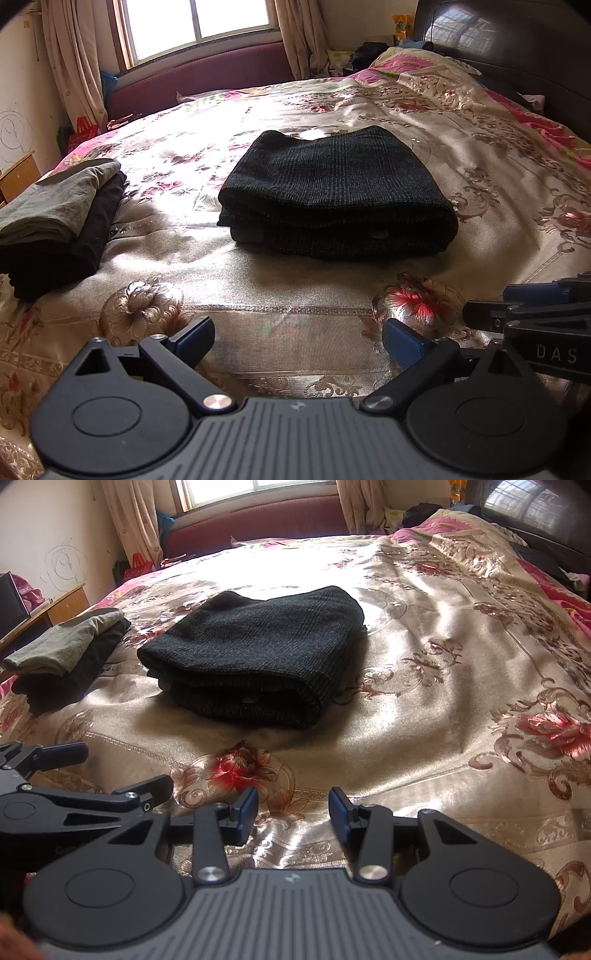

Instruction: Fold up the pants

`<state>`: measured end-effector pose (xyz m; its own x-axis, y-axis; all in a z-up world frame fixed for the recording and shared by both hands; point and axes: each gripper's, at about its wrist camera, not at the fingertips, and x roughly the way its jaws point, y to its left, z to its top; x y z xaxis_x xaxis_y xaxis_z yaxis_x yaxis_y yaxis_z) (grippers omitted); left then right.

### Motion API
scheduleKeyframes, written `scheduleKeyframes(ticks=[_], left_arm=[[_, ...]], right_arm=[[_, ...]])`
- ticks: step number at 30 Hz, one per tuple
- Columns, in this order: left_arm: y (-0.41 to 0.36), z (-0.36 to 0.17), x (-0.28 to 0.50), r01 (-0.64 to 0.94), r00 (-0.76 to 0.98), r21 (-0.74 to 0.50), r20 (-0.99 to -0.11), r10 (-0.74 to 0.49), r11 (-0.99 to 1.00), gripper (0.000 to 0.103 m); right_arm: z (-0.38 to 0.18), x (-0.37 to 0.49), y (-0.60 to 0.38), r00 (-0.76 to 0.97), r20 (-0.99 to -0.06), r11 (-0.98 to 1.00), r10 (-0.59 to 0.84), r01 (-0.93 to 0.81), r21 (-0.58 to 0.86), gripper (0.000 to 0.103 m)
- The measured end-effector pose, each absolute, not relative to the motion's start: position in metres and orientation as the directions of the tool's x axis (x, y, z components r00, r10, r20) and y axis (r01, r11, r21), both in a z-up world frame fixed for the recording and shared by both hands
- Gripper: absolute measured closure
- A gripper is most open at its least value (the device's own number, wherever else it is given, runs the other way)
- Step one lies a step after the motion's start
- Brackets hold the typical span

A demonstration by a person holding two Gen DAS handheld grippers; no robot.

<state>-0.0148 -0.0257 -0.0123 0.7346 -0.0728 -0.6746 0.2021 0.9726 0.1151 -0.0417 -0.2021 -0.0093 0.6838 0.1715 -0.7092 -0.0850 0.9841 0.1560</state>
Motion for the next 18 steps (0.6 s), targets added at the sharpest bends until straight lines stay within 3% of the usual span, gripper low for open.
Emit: scheduleKeyframes(ticks=[18], left_arm=[[-0.033, 0.005, -0.021, 0.216, 0.779, 0.139, -0.621, -0.085, 0.967, 0.000]], right_arm=[[0.009, -0.049, -0.204, 0.710, -0.691, 0.990, 0.131, -0.050, 0.135, 0.059]])
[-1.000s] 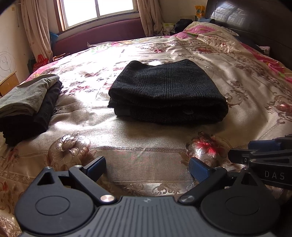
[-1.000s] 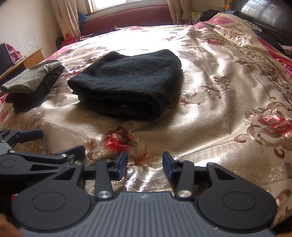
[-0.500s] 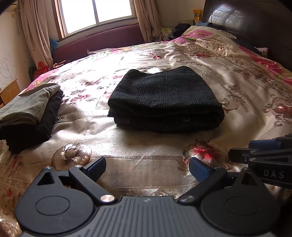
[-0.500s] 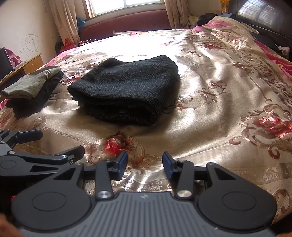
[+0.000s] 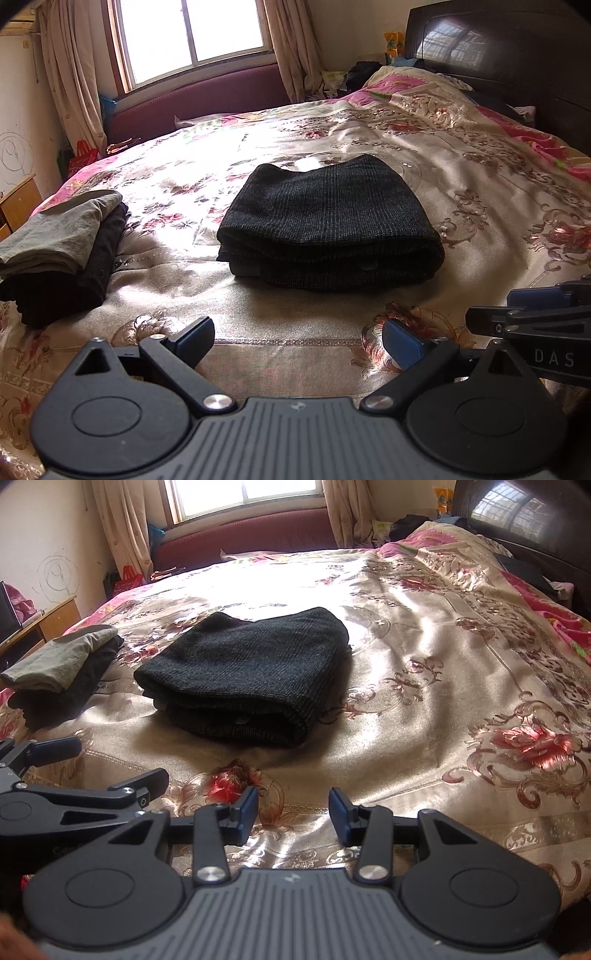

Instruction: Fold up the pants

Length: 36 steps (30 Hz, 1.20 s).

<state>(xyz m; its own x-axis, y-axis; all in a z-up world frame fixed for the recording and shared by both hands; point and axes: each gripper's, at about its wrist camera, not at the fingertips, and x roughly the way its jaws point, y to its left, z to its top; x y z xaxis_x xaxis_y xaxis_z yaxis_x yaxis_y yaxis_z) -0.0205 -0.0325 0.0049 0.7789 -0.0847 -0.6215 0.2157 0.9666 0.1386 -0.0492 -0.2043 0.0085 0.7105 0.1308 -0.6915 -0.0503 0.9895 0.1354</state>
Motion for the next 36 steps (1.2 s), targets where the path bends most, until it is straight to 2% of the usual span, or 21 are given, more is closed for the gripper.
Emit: scheduleKeyframes(ticks=[36], left_arm=[[-0.0352, 0.0050, -0.0190, 0.215, 0.783, 0.141, -0.616, -0.085, 0.966, 0.000]], right_arm=[[0.0081, -0.0516, -0.2067, 0.702, -0.696, 0.985, 0.151, -0.046, 0.167, 0.059]])
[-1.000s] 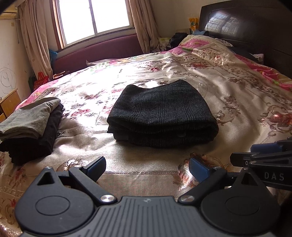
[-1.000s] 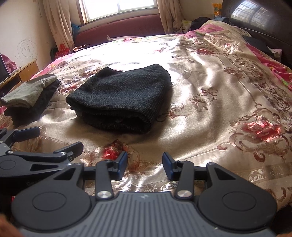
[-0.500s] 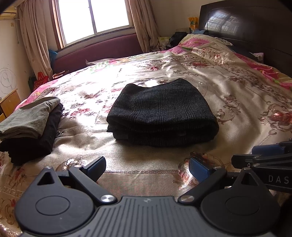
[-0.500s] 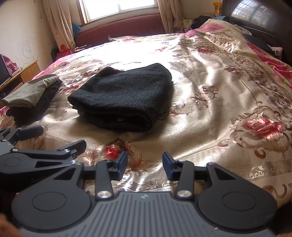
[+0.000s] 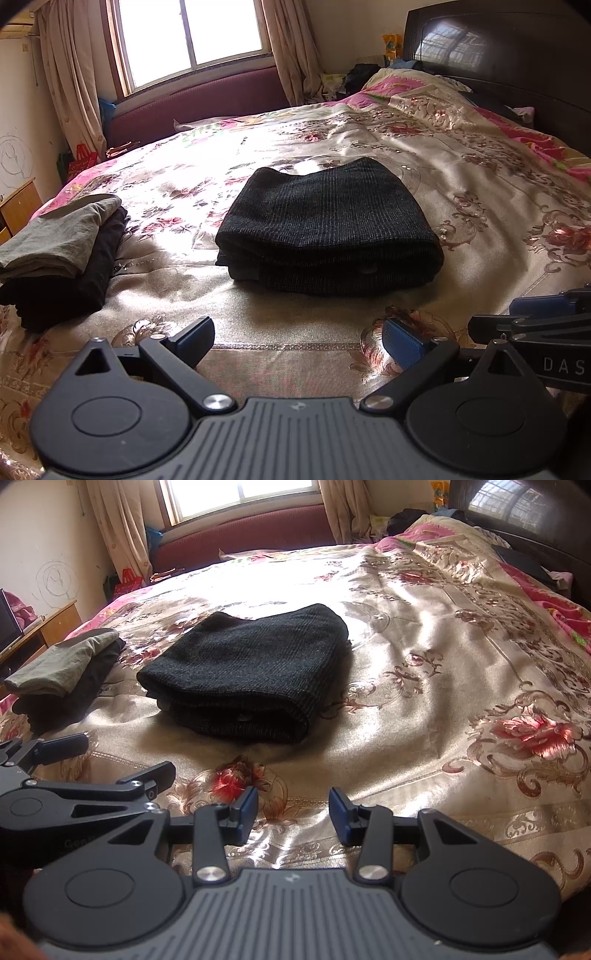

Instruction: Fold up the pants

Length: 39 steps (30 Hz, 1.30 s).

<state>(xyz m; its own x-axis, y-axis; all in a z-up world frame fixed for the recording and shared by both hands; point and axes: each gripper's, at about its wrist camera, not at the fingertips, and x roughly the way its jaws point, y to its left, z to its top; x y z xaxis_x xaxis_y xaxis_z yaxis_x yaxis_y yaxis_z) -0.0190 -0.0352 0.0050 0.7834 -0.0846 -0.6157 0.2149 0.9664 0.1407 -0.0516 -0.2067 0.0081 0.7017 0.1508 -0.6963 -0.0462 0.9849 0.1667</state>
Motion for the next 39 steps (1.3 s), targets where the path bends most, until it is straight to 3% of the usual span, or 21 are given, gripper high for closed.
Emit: scheduleKeyframes(ticks=[19, 29, 39], left_arm=[[-0.034, 0.005, -0.018, 0.215, 0.766, 0.119, -0.637, -0.092, 0.969, 0.000], [-0.046, 0.001, -0.018, 0.238, 0.751, 0.202, -0.659, -0.048, 0.950, 0.000], [-0.045, 0.000, -0.016, 0.239, 0.748, 0.190, -0.661, -0.056, 0.952, 0.000]], right_arm=[[0.006, -0.052, -0.205, 0.699, -0.699, 0.985, 0.151, -0.048, 0.165, 0.059], [0.005, -0.052, -0.204, 0.697, -0.702, 0.986, 0.146, -0.041, 0.165, 0.059], [0.005, -0.051, -0.204, 0.697, -0.702, 0.985, 0.148, -0.040, 0.168, 0.059]])
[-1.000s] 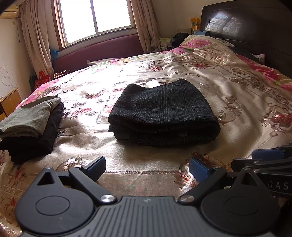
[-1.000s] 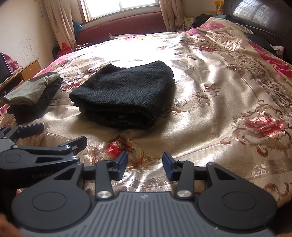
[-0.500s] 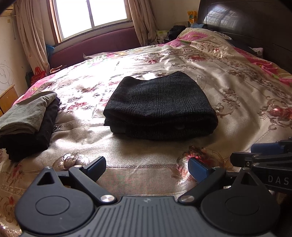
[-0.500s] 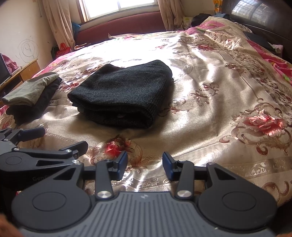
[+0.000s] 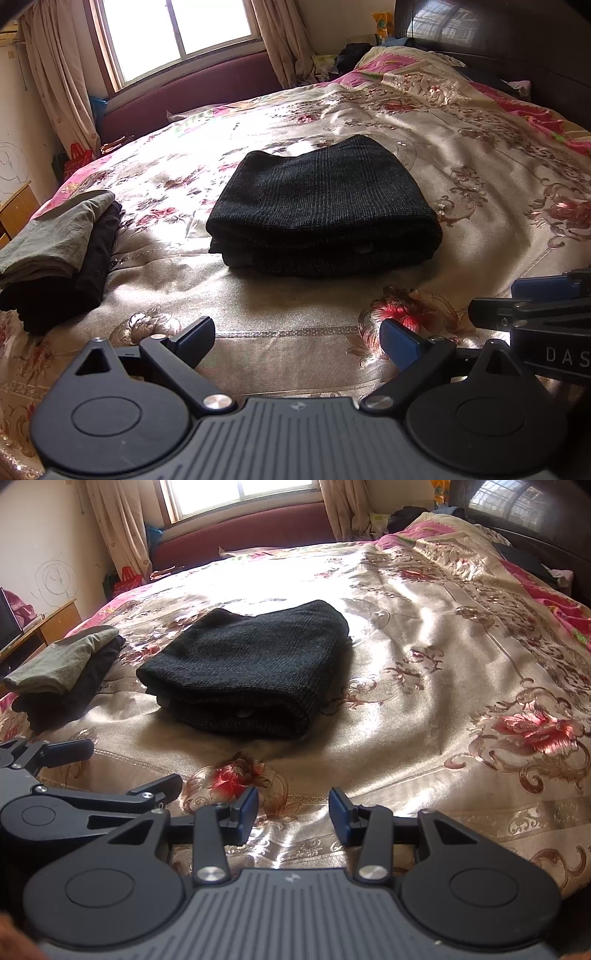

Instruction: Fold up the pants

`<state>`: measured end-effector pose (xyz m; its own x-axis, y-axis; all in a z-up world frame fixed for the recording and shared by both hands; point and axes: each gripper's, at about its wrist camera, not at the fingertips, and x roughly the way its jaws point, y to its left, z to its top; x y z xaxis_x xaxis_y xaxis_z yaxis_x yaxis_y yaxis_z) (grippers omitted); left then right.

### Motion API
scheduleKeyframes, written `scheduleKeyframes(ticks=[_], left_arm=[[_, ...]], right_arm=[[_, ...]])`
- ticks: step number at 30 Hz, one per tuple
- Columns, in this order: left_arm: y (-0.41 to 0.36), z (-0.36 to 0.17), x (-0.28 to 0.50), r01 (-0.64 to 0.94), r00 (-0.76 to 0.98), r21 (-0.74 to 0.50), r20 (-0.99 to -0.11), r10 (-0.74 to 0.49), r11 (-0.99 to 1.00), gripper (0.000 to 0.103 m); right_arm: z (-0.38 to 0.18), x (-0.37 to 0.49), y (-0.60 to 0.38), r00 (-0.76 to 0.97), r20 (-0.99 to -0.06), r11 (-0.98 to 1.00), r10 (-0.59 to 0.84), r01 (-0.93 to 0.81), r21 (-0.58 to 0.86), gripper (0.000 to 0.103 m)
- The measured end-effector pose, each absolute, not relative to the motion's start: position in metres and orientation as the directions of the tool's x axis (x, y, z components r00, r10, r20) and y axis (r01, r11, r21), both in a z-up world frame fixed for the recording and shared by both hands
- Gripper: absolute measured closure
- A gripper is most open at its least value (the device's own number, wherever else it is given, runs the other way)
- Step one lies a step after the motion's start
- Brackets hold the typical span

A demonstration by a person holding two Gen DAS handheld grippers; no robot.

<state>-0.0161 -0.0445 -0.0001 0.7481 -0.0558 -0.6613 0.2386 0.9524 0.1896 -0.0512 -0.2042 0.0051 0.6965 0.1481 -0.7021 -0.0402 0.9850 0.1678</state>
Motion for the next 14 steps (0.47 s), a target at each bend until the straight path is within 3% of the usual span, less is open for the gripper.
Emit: scheduleKeyframes(ticks=[14], left_arm=[[-0.0417, 0.0016, -0.0153, 0.220, 0.755, 0.176, -0.654, -0.053, 0.960, 0.000]], right_arm=[[0.0047, -0.0512, -0.2022, 0.695, -0.702, 0.985, 0.153, -0.047, 0.168, 0.059]])
